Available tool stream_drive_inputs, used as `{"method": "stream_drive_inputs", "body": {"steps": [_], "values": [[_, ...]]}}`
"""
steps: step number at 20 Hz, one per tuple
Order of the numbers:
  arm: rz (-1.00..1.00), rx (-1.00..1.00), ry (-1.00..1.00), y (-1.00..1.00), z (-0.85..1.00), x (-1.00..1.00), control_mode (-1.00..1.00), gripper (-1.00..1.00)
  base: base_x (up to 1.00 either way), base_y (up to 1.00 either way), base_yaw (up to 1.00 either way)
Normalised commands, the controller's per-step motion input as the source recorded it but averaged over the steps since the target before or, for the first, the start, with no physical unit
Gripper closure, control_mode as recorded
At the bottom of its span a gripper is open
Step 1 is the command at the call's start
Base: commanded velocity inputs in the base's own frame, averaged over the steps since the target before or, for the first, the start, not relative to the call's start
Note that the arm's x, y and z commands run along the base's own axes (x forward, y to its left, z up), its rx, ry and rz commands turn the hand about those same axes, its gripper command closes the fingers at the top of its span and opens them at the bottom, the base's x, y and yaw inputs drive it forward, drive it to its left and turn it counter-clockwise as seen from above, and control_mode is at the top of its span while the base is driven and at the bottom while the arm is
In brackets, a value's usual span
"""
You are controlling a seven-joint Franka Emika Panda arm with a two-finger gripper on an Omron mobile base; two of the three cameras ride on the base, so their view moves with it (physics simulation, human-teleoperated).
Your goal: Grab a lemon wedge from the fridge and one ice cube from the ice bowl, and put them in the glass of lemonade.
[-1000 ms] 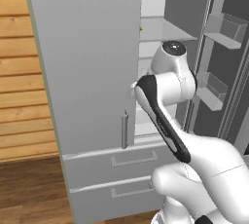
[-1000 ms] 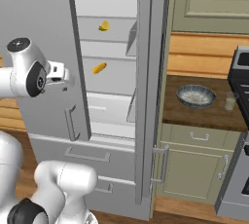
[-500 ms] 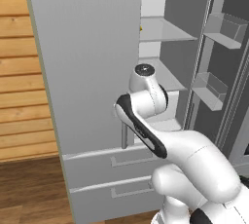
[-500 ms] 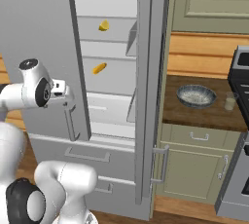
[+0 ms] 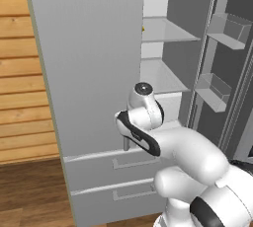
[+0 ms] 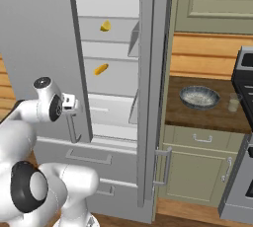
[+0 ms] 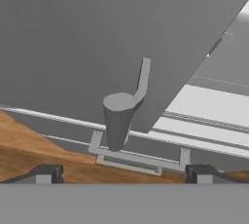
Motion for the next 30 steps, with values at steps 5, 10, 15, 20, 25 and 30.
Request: {"method": "stream_drive_inputs", "body": {"steps": [5,10,15,20,25,30], "values": [[-0.09,0.02,0.0,0.13,-0.25,0.39,-1.0,-1.0,0.0,0.0,0.0],[-0.04,0.0,0.0,0.18,-0.23,0.25,-1.0,-1.0,0.0,0.0,0.0],[0.0,0.0,0.0,0.0,-0.45,0.51,-1.0,-1.0,0.0,0.0,0.0],[0.0,0.0,0.0,0.02,-0.29,0.26,-1.0,1.0,0.0,0.0,0.0],[0.0,0.0,0.0,0.04,-0.24,0.24,-1.0,1.0,0.0,0.0,0.0],[0.0,0.0,0.0,0.04,-0.26,0.29,-1.0,1.0,0.0,0.0,0.0]]}}
